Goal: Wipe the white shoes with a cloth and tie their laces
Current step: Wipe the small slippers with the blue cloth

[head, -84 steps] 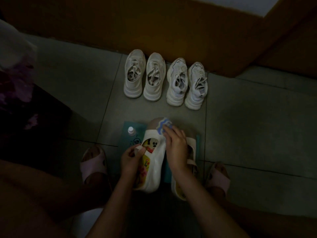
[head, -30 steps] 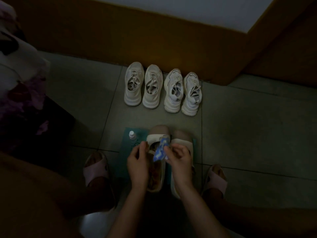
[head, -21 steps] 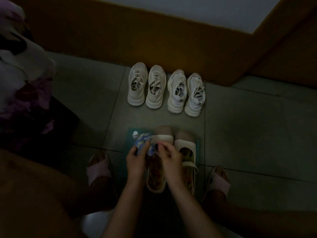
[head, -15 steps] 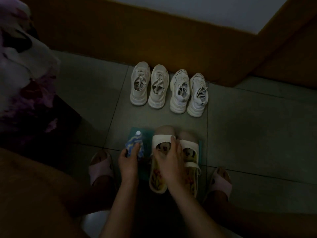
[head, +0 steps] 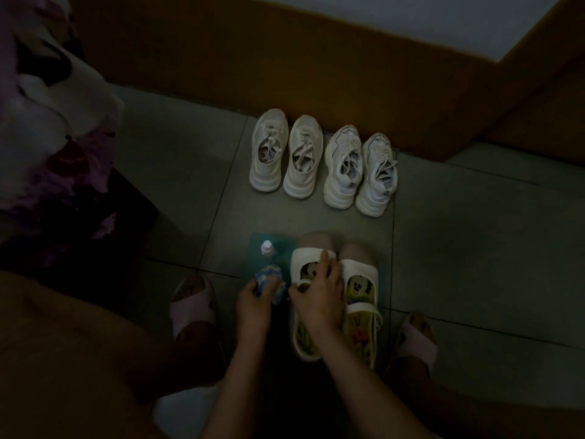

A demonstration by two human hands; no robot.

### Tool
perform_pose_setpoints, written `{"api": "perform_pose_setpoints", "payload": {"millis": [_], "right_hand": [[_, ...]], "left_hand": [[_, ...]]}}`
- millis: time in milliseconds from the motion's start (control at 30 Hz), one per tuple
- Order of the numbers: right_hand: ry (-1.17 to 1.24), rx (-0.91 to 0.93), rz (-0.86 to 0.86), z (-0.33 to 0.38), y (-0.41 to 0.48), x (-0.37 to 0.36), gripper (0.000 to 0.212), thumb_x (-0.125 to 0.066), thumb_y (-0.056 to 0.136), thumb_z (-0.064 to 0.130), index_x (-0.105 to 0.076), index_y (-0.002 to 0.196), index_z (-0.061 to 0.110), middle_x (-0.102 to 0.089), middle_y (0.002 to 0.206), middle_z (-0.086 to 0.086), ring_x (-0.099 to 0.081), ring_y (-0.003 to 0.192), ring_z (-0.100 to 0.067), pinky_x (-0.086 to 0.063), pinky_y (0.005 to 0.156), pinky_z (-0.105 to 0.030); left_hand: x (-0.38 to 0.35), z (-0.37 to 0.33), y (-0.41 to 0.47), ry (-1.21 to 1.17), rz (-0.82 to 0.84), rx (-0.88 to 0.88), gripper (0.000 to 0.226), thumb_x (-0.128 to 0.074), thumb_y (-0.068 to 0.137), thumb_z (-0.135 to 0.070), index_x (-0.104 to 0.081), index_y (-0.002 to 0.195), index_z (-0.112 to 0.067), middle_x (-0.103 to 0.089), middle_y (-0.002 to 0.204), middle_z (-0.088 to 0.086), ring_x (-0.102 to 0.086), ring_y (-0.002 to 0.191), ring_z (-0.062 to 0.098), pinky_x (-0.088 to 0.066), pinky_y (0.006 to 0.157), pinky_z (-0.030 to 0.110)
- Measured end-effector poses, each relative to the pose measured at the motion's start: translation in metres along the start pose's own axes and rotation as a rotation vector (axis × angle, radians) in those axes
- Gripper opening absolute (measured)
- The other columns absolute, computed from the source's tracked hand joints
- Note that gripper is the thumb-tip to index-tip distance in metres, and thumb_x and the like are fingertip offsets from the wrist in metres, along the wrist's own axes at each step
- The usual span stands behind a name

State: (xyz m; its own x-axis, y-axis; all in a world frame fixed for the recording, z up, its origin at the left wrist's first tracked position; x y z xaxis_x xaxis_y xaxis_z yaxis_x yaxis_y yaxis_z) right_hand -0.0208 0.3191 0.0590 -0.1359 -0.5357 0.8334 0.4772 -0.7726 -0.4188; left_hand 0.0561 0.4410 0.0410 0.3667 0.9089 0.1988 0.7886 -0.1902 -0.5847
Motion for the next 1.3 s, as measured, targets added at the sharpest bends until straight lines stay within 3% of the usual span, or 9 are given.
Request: {"api": "perform_pose_setpoints", "payload": {"millis": [233,333,433,700,800,867,1033,1133,1300], "right_hand": [[0.482,-0.032,0.052,-0.024,0.005,0.011,0.088,-0.072,0.078,0.022,-0.02,0.149,0.021,-0.021,0.155,-0.002,-0.023,0.141,-0.021,-0.026,0.112,-0.031],[0.717,-0.064,0.06,-0.03,0.001,0.023,0.082,-0.072,0.078,0.016,-0.026,0.147,0.021,-0.031,0.151,0.0,-0.031,0.138,-0.015,-0.029,0.111,-0.028],[0.826,-0.058,0.041,-0.031,-0.006,0.033,0.082,-0.073,0.076,0.015,-0.03,0.144,0.028,-0.037,0.148,0.003,-0.037,0.133,-0.012,-0.036,0.111,-0.037],[0.944,-0.076,0.049,-0.027,-0.018,0.031,0.08,-0.069,0.077,0.005,-0.031,0.144,0.028,-0.039,0.145,0.005,-0.041,0.128,-0.009,-0.041,0.096,-0.021],[0.984,-0.115,0.054,-0.026,-0.021,0.028,0.076,-0.067,0.078,0.002,-0.034,0.143,0.025,-0.046,0.135,0.005,-0.051,0.109,-0.003,-0.045,0.072,-0.003],[1.03,-0.164,0.046,-0.029,-0.023,0.028,0.072,-0.066,0.08,0.001,-0.036,0.141,0.025,-0.051,0.123,0.007,-0.052,0.093,0.005,-0.045,0.062,-0.001],[1.086,-0.207,0.024,-0.031,-0.025,0.031,0.069,-0.066,0.081,0.001,-0.04,0.139,0.025,-0.054,0.126,0.004,-0.057,0.1,-0.004,-0.047,0.062,-0.003],[1.113,-0.219,-0.006,-0.031,-0.023,0.032,0.063,-0.067,0.08,0.001,-0.046,0.136,0.019,-0.058,0.125,-0.001,-0.06,0.101,-0.009,-0.05,0.066,-0.006],[1.183,-0.25,-0.017,-0.032,-0.019,0.03,0.063,-0.068,0.079,0.004,-0.046,0.136,0.02,-0.061,0.125,-0.006,-0.061,0.11,-0.019,-0.052,0.094,-0.037]], "left_hand": [[-0.021,-0.016,-0.011,0.136,0.062,-0.133,0.019,-0.057,0.092,-0.022,-0.068,0.097,-0.008,-0.067,0.086,0.003,-0.059,0.073,0.006,-0.042,0.06,0.006],[-0.029,-0.034,-0.017,0.137,0.069,-0.237,0.017,-0.057,0.091,-0.027,-0.067,0.089,-0.013,-0.069,0.084,0.001,-0.064,0.077,0.011,-0.049,0.071,0.024],[-0.036,-0.06,-0.018,0.203,0.036,-0.383,0.017,-0.059,0.09,-0.027,-0.058,0.077,-0.015,-0.061,0.077,0.001,-0.056,0.069,0.011,-0.04,0.062,0.024],[-0.071,-0.118,0.004,0.307,0.218,-0.687,0.01,-0.06,0.088,-0.014,-0.068,0.093,-0.011,-0.063,0.089,-0.001,-0.055,0.085,0.011,-0.04,0.075,0.02],[-0.08,-0.116,0.009,0.38,0.284,-0.71,0.007,-0.062,0.086,-0.012,-0.067,0.087,-0.007,-0.061,0.085,0.001,-0.055,0.083,0.016,-0.037,0.072,0.021],[-0.082,-0.11,0.004,0.392,0.306,-0.713,0.007,-0.063,0.085,-0.011,-0.067,0.086,-0.005,-0.062,0.084,0.003,-0.055,0.082,0.016,-0.037,0.071,0.02],[-0.077,-0.1,-0.006,0.373,0.29,-0.695,0.008,-0.063,0.085,-0.011,-0.067,0.085,-0.005,-0.065,0.085,0.006,-0.056,0.083,0.017,-0.04,0.076,0.025],[-0.07,-0.101,-0.013,0.367,0.253,-0.682,0.009,-0.063,0.086,-0.013,-0.066,0.081,-0.006,-0.063,0.083,0.004,-0.053,0.084,0.016,-0.036,0.076,0.017],[-0.064,-0.096,-0.035,0.413,0.25,-0.674,0.014,-0.062,0.087,-0.016,-0.061,0.074,-0.012,-0.055,0.077,-0.005,-0.046,0.08,0.013,-0.032,0.072,0.008]]}}
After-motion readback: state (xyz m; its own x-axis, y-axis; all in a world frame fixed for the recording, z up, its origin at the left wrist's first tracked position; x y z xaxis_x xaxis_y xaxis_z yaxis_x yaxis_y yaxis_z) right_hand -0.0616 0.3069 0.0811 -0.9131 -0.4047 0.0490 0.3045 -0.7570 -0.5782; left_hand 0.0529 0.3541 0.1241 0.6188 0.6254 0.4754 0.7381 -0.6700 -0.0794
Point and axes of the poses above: each hand's wrist, its own y-axis towards the middle knuckle, its own x-axis out of the back of the hand, z = x × y, the point moved 7 cm from there along y, towards the middle knuckle
